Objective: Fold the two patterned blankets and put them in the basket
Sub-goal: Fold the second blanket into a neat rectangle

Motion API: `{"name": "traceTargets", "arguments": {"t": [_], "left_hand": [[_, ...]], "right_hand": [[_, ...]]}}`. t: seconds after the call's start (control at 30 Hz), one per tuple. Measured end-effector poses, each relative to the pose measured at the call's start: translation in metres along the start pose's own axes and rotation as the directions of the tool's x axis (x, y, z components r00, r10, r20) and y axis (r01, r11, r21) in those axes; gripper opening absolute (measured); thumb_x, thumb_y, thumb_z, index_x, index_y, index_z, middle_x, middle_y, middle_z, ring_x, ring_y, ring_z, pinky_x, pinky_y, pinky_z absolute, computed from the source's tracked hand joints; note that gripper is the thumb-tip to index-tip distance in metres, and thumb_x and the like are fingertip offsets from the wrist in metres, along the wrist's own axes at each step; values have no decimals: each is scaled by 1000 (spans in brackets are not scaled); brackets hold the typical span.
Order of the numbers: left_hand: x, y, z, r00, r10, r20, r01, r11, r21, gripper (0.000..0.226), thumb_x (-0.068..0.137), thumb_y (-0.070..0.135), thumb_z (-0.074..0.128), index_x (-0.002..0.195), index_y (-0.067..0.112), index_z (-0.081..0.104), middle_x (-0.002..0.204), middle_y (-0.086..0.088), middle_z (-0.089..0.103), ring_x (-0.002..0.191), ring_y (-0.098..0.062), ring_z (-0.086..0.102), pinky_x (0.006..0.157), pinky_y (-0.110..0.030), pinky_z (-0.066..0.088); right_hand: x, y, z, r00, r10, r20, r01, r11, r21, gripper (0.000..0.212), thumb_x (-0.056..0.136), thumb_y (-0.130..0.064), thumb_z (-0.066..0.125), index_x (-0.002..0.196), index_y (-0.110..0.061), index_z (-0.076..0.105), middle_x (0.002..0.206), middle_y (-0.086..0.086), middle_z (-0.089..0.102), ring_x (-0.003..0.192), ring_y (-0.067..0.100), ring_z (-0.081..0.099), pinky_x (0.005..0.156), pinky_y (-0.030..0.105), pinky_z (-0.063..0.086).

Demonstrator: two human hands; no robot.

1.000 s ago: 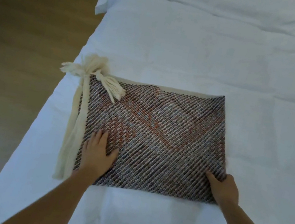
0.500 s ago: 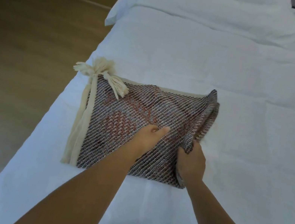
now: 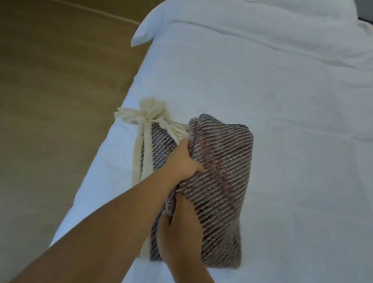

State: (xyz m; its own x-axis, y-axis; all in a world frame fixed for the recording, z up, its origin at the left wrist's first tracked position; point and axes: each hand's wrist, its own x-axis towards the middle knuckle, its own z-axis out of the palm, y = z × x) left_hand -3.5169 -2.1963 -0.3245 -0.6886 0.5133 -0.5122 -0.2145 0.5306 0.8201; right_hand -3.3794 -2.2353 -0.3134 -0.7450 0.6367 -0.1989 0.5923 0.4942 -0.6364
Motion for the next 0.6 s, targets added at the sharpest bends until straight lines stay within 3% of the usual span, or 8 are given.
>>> {"name": "traceTargets", "arguments": {"t": [0.1, 0.2, 0.33, 0.5, 0.57, 0.6], "left_hand": [[15, -45, -45, 1000, 0, -9, 0, 1000, 29, 74, 71, 0, 72, 134, 18, 38, 122, -7, 57, 109, -28, 55, 90, -36, 46], [26, -78, -65, 997, -76, -3, 76, 997, -15, 71, 72, -4, 70, 134, 14, 39, 125, -11, 56, 111, -31, 54, 95, -43, 46], [33, -83, -60, 993, -113, -45, 102, 976, -193, 60, 76, 11, 74, 129, 10, 46, 124, -12, 59, 108, -30, 58, 96, -45, 47], [39, -60, -61, 950, 60, -305, -119, 977, -179, 34, 86, 9, 59, 120, 9, 54, 115, -11, 63, 100, -26, 60, 92, -40, 49], [36, -72, -67, 924, 25, -383, -88, 985, -148, 32, 90, 15, 56, 120, 7, 52, 117, -14, 61, 105, -30, 58, 92, -40, 47], [34, -82, -70, 918, -57, -393, -8, 987, -162, 36, 91, 20, 55, 124, 6, 49, 121, -16, 58, 109, -32, 55, 93, -41, 46]], "right_hand": [[-7, -7, 57, 981, -4, 195, 24, 995, -100, 35, 90, -20, 44, 125, -19, 43, 119, 0, 52, 110, 18, 52, 92, 29, 42], [-15, 7, 88, 947, 39, 320, 19, 984, -176, 46, 92, -22, 43, 136, -19, 33, 132, 1, 44, 120, 19, 45, 98, 30, 38], [-18, 18, 96, 952, 21, 306, 37, 982, -184, 50, 90, -25, 45, 138, -23, 29, 134, -2, 42, 122, 16, 43, 98, 28, 37], [-17, 18, 86, 956, -30, 292, 82, 983, -167, 56, 90, -23, 46, 141, -25, 24, 135, -1, 36, 120, 17, 45, 96, 29, 41], [-20, 22, 86, 955, -24, 295, 75, 984, -164, 54, 90, -22, 47, 139, -27, 25, 133, 0, 32, 116, 18, 46, 94, 29, 43], [-24, 25, 87, 949, -10, 315, 64, 984, -164, 54, 90, -21, 48, 139, -27, 25, 134, 2, 29, 117, 19, 45, 94, 28, 43]]}}
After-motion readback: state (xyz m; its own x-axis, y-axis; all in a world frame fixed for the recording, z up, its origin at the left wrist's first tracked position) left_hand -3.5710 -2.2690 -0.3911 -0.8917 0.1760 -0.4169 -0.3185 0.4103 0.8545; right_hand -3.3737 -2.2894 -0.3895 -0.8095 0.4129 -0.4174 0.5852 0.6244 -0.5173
